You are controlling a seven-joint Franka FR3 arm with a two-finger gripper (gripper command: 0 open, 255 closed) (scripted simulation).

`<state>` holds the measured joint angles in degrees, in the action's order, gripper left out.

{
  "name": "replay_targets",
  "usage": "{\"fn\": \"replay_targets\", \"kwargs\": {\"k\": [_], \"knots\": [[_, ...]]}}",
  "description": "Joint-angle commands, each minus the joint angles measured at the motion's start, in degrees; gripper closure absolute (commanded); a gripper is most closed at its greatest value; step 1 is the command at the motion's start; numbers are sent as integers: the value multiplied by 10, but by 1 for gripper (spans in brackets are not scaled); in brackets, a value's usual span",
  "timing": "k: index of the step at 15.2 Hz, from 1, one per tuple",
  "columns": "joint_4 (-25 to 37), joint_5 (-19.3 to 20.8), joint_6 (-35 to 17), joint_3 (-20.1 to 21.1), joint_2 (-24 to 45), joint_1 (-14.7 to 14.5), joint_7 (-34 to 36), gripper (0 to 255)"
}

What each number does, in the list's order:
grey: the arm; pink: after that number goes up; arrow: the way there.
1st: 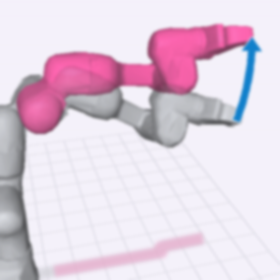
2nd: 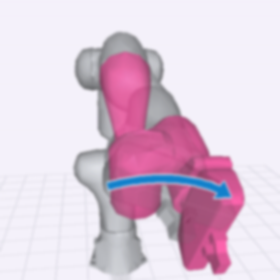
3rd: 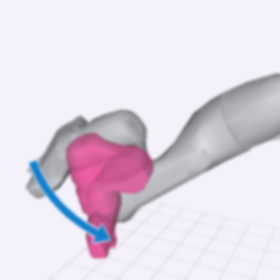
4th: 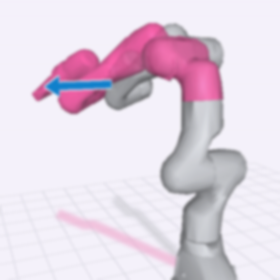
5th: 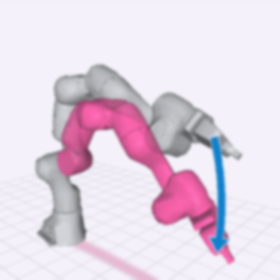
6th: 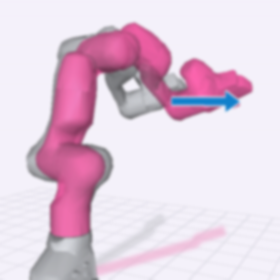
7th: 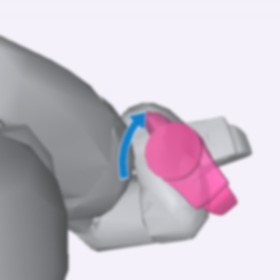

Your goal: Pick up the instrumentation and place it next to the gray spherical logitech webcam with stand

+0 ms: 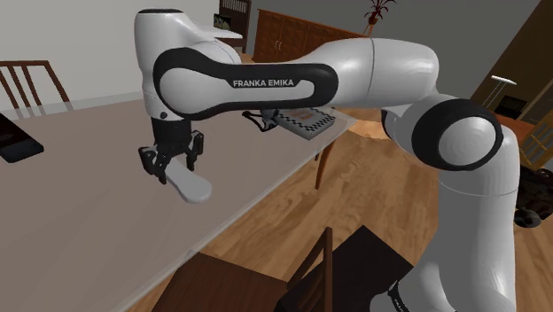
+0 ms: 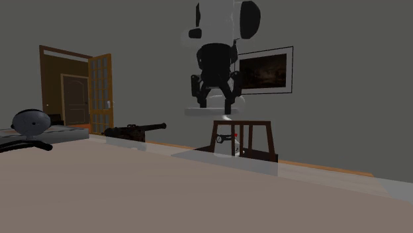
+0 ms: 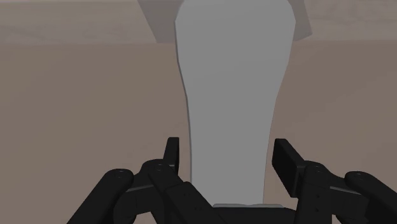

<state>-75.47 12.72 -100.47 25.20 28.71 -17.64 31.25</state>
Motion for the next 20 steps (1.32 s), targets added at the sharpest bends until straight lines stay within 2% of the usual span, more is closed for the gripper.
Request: {"fn": "replay_targets", "kwargs": {"k": [1,15,20], "knots": [[15,-1,15,1,-1,-2,-1,255],[160,6,135,0,23,-27,-8,255],[65,-19,99,-6,-40,44,-64,255]]}}
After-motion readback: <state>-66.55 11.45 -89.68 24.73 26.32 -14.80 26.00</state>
